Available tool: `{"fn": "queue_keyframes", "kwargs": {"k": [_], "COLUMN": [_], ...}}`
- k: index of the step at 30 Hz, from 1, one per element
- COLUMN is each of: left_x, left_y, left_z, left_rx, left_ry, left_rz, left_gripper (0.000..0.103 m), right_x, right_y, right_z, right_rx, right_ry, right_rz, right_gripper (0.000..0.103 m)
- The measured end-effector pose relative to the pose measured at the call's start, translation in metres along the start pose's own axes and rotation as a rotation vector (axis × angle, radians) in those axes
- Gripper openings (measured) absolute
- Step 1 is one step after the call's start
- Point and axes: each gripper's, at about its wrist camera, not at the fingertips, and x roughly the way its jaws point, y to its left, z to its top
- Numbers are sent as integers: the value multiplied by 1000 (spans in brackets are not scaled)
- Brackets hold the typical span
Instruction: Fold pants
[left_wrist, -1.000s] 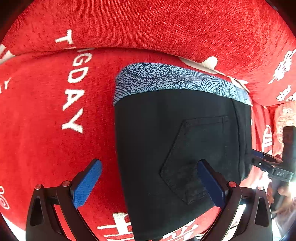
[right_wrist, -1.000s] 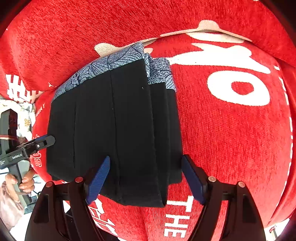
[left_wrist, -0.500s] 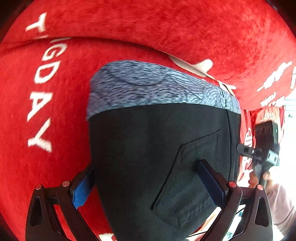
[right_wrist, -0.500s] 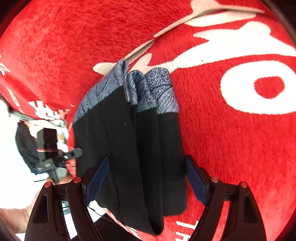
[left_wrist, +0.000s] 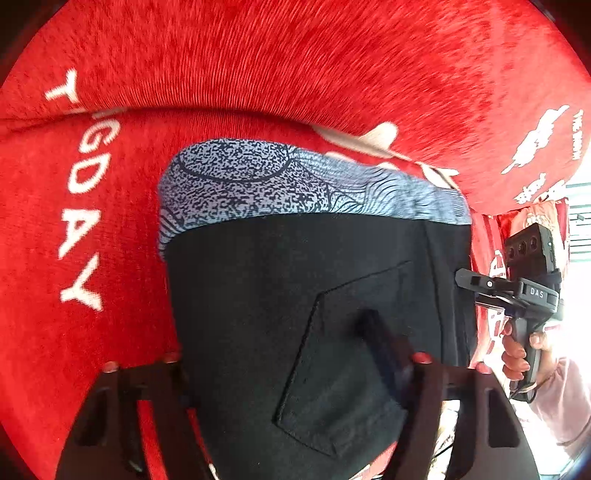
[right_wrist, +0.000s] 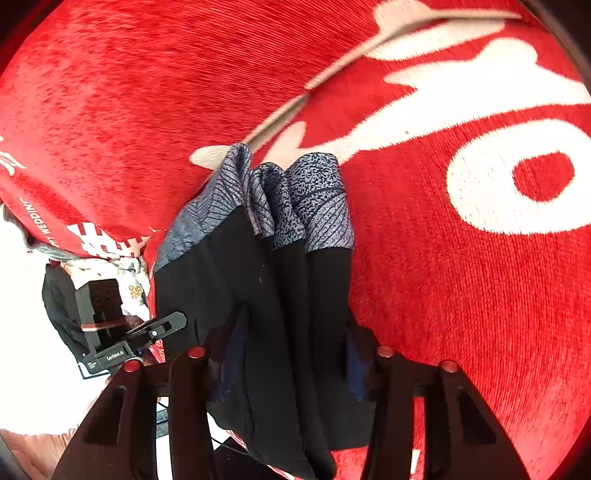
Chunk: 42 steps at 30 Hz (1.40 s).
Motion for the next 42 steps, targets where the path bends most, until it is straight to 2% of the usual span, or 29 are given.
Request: {"fn": "queue_keyframes", "kwargs": {"k": [2, 6, 10, 14, 17, 20, 21, 23, 27, 30, 31, 33, 34, 37, 39, 42], "left_x": [-9, -32, -56, -74, -80, -74, -69, -70, -86, -103, -106, -117, -122, -124, -112, -87], "left_y": [0, -3, 5, 20, 33, 46, 53, 62, 69, 66, 64, 60, 55, 41, 29, 27], "left_z": [-4, -17, -38, -66, -84, -96, -100, -103, -102, -103, -102, -102, -101, -100, -96, -92], "left_rx": [-10, 5, 15, 20, 16, 9, 6, 4, -29, -20, -12, 6, 21, 91, 125, 118], "left_ry": [-13, -29, -37, -23, -16, -4, -3, -41, -106, -159, -168, -188, -193, -187, -173, -141], "left_rz": [-15, -9, 11, 66, 111, 180, 226, 273, 320, 408, 416, 397, 369, 288, 274, 272], "left_gripper": [60, 59, 59, 60, 60, 65, 67, 79, 79, 79, 79, 79, 79, 79, 79, 79], "right_x": [-3, -17, -21, -12, 12, 30, 36, 53, 51, 45, 40, 35, 32, 34, 45, 67], "right_y": [7, 20, 39, 48, 64, 66, 65, 78, 75, 96, 102, 116, 126, 150, 161, 160], "right_z": [-4, -13, -36, -67, -93, -112, -116, -118, -112, -113, -115, -119, -122, -129, -130, -123], "right_rx": [-2, -4, -24, -7, 5, 14, 17, 17, 0, -120, -155, -217, -258, -353, -390, -377], "right_ry": [-11, -21, 0, 22, 38, 42, 42, 24, 0, -24, -36, -59, -72, -90, -73, -39], "right_rz": [7, 48, 73, 106, 118, 120, 108, 47, -103, -272, -322, -399, -415, -432, -427, -449], "right_gripper": [45, 43, 43, 43, 43, 43, 43, 43, 51, 51, 51, 34, 15, 12, 12, 12]}}
